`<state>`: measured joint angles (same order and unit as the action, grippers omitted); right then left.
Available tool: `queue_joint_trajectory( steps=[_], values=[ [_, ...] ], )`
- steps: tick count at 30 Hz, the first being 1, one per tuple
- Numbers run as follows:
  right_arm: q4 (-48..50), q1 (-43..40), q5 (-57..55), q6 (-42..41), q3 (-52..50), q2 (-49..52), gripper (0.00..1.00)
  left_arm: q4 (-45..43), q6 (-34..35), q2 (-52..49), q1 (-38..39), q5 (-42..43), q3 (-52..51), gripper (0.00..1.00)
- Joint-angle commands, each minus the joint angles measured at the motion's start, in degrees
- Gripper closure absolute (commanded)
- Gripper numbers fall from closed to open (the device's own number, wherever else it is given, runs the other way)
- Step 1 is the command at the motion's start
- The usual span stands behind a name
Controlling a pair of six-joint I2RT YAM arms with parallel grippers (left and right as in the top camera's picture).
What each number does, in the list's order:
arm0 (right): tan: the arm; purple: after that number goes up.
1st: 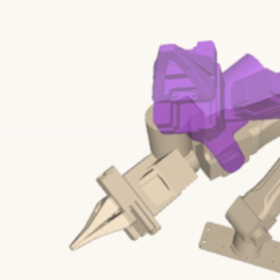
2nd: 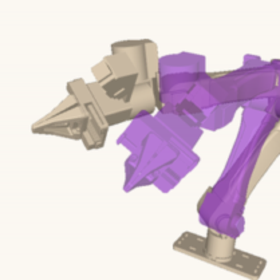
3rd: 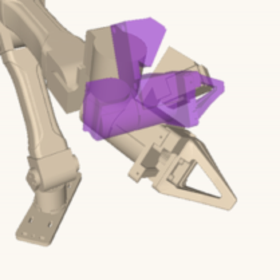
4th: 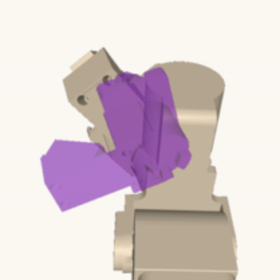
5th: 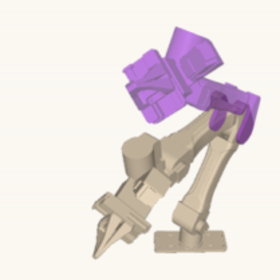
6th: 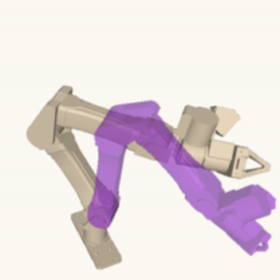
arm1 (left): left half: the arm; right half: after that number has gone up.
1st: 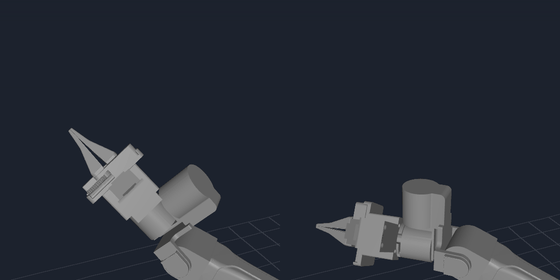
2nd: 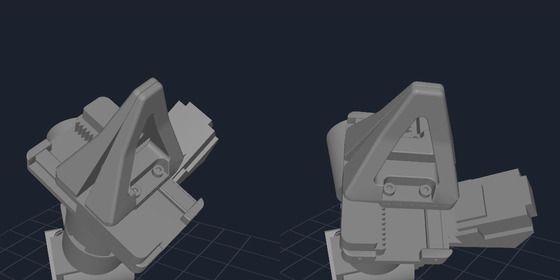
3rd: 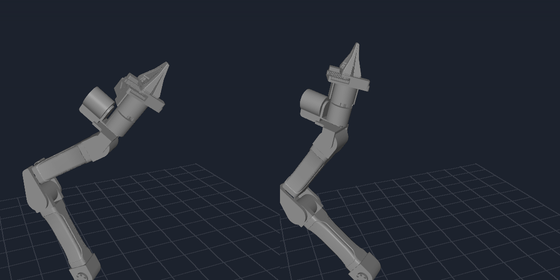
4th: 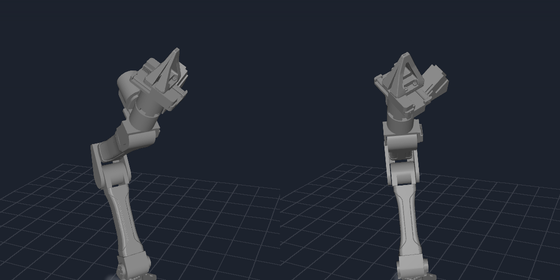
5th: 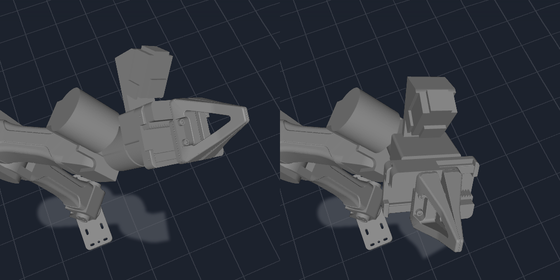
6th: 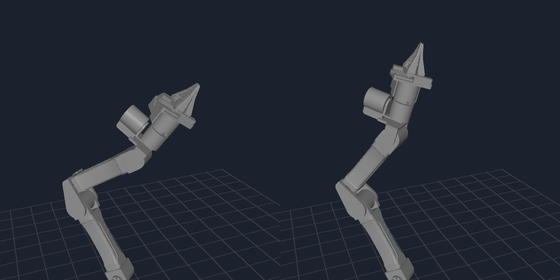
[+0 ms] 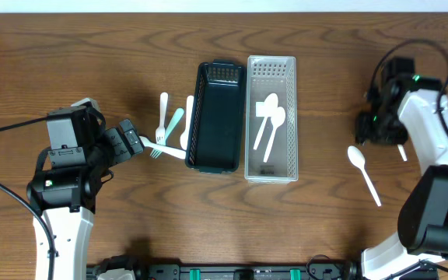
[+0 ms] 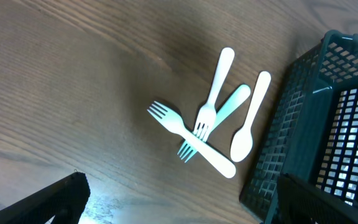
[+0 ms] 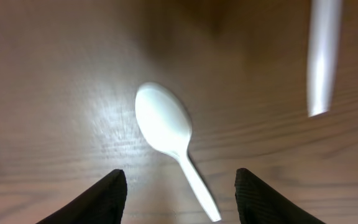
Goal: Pack container
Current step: 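Grasp the white plastic spoon on the right with the right gripper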
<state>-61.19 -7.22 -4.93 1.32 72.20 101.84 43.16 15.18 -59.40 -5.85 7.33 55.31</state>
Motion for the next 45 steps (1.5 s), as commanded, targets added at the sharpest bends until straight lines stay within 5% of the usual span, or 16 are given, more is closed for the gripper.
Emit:
queue_joint_trajectory(
  steps=[1,16,45],
  values=[
    [1.9,-0.2,0.8,2.3,-4.3,0.5,0.42,-0.2,0.1,-0.2,-0.2,0.2,1.1,0.02],
    [13.9,-0.7,0.9,6.3,-14.9,0.5,0.4,-0.3,0.1,-0.2,-0.2,0.2,1.1,0.02],
    [19.1,-3.0,0.9,-2.5,-19.5,0.5,0.68,-0.3,0.1,-0.2,-0.2,0.2,1.1,0.02]
  ],
)
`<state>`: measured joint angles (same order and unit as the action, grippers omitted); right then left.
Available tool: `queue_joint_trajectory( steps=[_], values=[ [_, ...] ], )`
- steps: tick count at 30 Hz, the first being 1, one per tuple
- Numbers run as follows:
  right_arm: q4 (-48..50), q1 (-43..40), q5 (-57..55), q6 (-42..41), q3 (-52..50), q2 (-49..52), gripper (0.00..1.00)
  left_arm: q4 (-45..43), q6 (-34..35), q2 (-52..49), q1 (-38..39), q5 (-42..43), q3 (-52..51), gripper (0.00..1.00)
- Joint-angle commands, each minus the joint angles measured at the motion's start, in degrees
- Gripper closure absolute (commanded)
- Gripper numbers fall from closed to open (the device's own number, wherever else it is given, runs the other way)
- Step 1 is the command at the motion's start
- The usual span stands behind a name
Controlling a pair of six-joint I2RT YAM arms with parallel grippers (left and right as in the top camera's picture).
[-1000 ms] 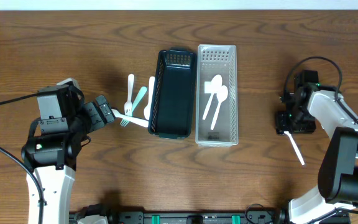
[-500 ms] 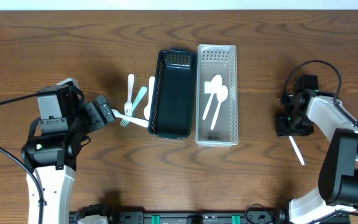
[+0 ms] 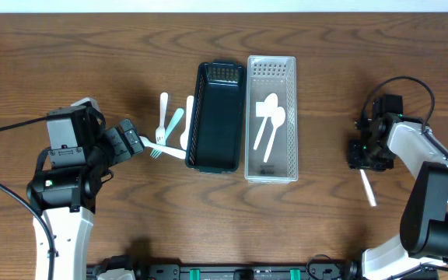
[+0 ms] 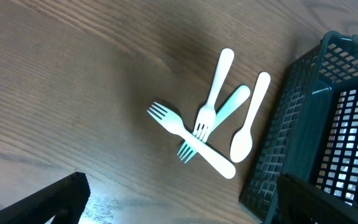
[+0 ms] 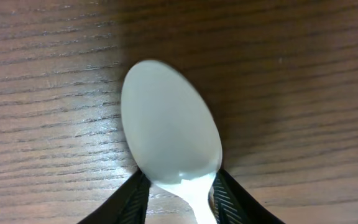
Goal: Pack container
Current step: 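Grasp the white plastic spoon on the right with the right gripper, then move the spoon over the white tray and release it inside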
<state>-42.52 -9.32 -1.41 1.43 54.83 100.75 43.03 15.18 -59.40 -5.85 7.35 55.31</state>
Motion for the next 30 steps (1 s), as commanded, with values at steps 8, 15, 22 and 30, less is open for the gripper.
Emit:
queue_joint_trajectory(
  steps=[8,15,22,30],
  values=[
    [-2.4,-0.8,0.1,-7.1,1.0,1.0,0.99,-0.2,0.1,-0.2,-0.2,0.1,1.1,0.02],
    [-12.8,1.4,12.7,-7.2,11.9,-2.8,0.99,-0.2,0.1,-0.2,-0.2,0.1,1.1,0.02],
    [-12.6,10.0,22.9,-15.1,19.8,-10.8,0.99,-0.2,0.1,-0.2,-0.2,0.1,1.1,0.02],
    [-1.8,23.7,21.9,-22.5,19.2,-8.6,0.99,-0.2,0.1,-0.2,-0.2,0.2,1.1,0.02]
  ],
)
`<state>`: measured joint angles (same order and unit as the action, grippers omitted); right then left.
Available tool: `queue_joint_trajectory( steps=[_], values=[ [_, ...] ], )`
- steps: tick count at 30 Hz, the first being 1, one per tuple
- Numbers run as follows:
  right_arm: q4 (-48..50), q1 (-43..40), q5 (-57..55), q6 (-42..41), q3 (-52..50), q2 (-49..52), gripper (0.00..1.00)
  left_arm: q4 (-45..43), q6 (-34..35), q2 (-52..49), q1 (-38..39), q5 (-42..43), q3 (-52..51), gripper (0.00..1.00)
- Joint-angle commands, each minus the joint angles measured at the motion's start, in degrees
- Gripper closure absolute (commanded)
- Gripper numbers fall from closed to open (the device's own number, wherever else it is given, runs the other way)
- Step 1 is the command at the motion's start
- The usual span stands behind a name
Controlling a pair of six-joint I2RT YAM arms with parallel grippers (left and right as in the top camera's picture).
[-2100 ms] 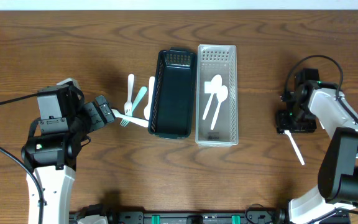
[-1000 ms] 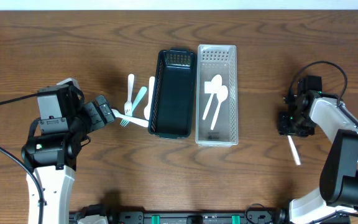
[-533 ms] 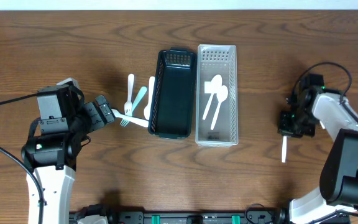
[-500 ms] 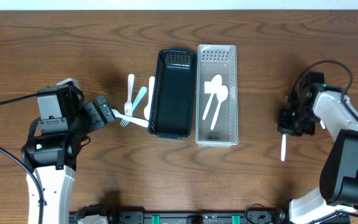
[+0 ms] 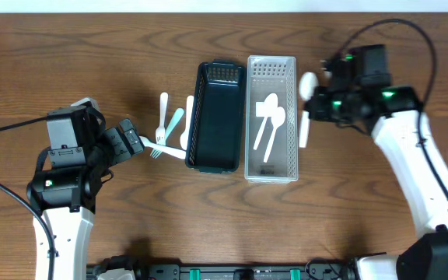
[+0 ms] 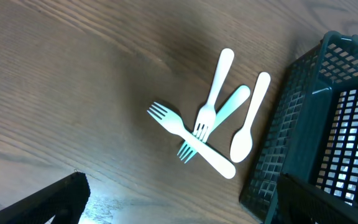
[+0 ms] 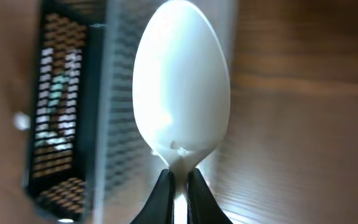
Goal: Pack container
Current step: 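Move the spoon over the white tray and release it inside, then reach right and grasp the second white spoon with the right gripper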
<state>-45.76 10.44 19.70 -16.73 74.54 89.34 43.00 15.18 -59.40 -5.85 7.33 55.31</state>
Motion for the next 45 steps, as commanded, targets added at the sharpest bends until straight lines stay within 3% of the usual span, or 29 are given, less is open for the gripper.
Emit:
queue_joint_trajectory(
  steps=[1,5,8,11,13,19,25,32,45],
  values=[
    [2.6,5.6,-0.3,-4.9,-0.5,4.2,0.99,-0.2,0.1,-0.2,-0.2,0.2,1.1,0.02],
    [6.9,9.5,-7.8,-6.3,-0.5,10.9,0.96,-0.2,0.1,-0.2,-0.2,0.2,1.1,0.02],
    [9.5,9.6,-6.8,-5.9,-0.5,14.6,0.73,-0.2,0.1,-0.2,-0.2,0.2,1.1,0.02],
    [10.7,9.4,-6.6,-0.5,-0.2,15.1,0.58,-0.2,0.1,-0.2,-0.2,0.2,1.1,0.02],
    [10.1,8.9,-6.6,1.9,0.9,13.9,0.54,-0.2,0.1,-0.2,-0.2,0.2,1.1,0.02],
    [8.2,2.1,-9.1,7.2,3.5,5.1,0.53,-0.2,0.1,-0.2,-0.2,0.2,1.1,0.02],
    [5.6,-13.2,-15.4,16.2,3.5,-0.1,0.5,-0.2,0.1,-0.2,-0.2,0.2,1.1,0.02],
    [1.1,-26.8,-16.5,24.0,1.4,6.9,0.5,-0.2,0.1,-0.2,-0.2,0.2,1.1,0.02],
    [1.4,-31.6,-18.7,26.1,1.4,22.9,0.49,-0.2,0.1,-0.2,-0.2,0.2,1.1,0.02]
  ],
)
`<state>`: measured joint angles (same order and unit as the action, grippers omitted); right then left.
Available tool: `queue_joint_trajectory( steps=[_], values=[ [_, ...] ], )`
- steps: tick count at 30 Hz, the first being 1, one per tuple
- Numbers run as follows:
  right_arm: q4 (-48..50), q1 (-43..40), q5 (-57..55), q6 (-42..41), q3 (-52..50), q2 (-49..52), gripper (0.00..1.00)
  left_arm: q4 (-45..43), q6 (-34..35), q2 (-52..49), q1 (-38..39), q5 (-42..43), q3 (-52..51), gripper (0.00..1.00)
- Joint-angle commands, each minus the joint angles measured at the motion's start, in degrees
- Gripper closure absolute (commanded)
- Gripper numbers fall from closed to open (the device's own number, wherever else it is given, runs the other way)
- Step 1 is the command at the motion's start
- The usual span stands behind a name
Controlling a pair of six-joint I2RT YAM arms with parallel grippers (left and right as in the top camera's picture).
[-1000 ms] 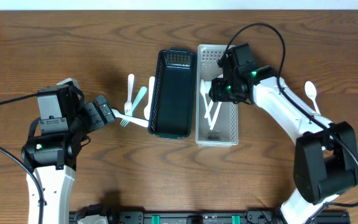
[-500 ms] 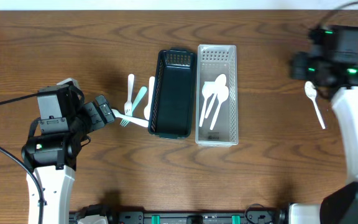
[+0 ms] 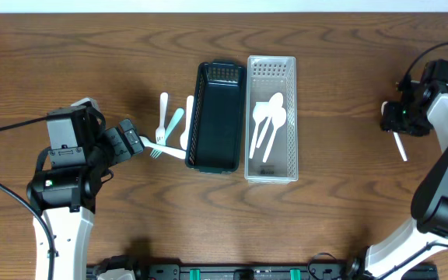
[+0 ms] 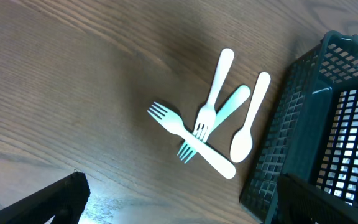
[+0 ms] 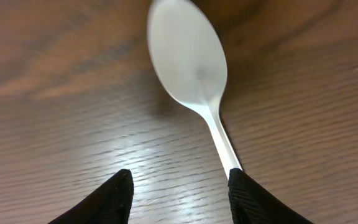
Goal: Pack container
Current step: 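Reach right and grasp the second white spoon with the right gripper, then carry the second spoon into the white tray and release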
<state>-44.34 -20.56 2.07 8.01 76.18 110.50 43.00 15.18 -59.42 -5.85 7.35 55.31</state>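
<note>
A clear white basket [image 3: 271,169] holds three white spoons [image 3: 267,120]. Beside it on the left stands a dark mesh basket [image 3: 216,162] with nothing in it. At the far right one white spoon [image 5: 188,53] lies on the table, also seen from overhead as the spoon [image 3: 400,146]. My right gripper [image 5: 179,180] hangs open just over it, its right finger at the handle. My left gripper [image 4: 182,186] is open, back from two white forks [image 4: 213,93], a pale blue utensil [image 4: 232,106] and a white spoon [image 4: 250,118] that lie crossed left of the dark basket.
The wooden table [image 3: 341,210] carries only the two baskets and the cutlery. The right arm [image 3: 442,109] reaches in from the right edge and the left arm [image 3: 64,167] stands at the front left.
My right gripper held a spoon next to the clear basket. That spoon now lies in the basket with the other two, and the gripper is open over the last spoon at the far right.
Two spoons lay at the far right, with my right gripper open above one. Then it was shut on that spoon on the table, then held it up beside the clear basket. Now the basket holds three spoons. The left arm has stayed still.
</note>
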Motion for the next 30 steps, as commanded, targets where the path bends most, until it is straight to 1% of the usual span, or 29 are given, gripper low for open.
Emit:
queue_joint_trajectory(
  steps=[1,3,6,9,12,14,15,18,20,21,24,28,30],
  values=[
    [0.0,-0.6,-1.0,1.3,-0.3,2.3,0.51,-0.2,0.1,-0.2,-0.2,0.1,1.1,0.02],
    [0.0,-0.5,-1.0,1.3,-0.3,3.3,0.53,-0.3,0.1,-0.2,-0.2,0.1,1.1,0.02],
    [0.4,-0.5,-1.4,1.3,-0.3,4.1,0.53,-0.6,0.1,-0.2,-0.2,0.1,1.1,0.02],
    [0.6,-0.5,-4.3,1.3,-0.3,4.4,0.53,-0.7,0.1,-0.2,-0.2,0.1,1.1,0.02],
    [1.3,-0.6,-4.9,1.3,-0.3,4.4,0.48,-0.6,0.1,-0.2,-0.2,0.1,1.1,0.02],
    [2.1,-0.6,-4.9,1.6,-0.3,4.4,0.39,-0.6,0.1,-0.2,-0.2,0.1,1.1,0.02],
    [2.7,-0.6,-4.9,2.9,-0.3,4.4,0.36,-0.6,0.1,-0.2,-0.2,0.1,1.1,0.02],
    [4.3,-0.6,-4.9,6.9,-0.3,4.4,0.36,-0.6,0.0,-0.2,-0.2,0.1,1.1,0.02],
    [5.5,-0.7,-4.8,7.5,-0.3,4.4,0.34,-0.6,0.0,-0.2,-0.2,0.1,1.1,0.02],
    [6.2,-0.7,-4.8,7.5,-0.3,4.5,0.36,-0.6,0.0,-0.2,-0.2,0.1,1.1,0.02],
    [7.5,-0.7,-4.0,7.5,-0.3,5.4,0.47,-0.6,0.0,-0.2,-0.2,0.1,1.1,0.02],
    [7.9,-0.8,-4.0,7.4,-0.3,7.6,0.47,-0.6,0.0,-0.2,-0.2,0.1,1.1,0.02],
    [7.7,-1.0,-4.0,7.2,-0.3,8.5,0.5,-0.6,0.0,-0.2,-0.2,0.1,1.1,0.02]
  ],
)
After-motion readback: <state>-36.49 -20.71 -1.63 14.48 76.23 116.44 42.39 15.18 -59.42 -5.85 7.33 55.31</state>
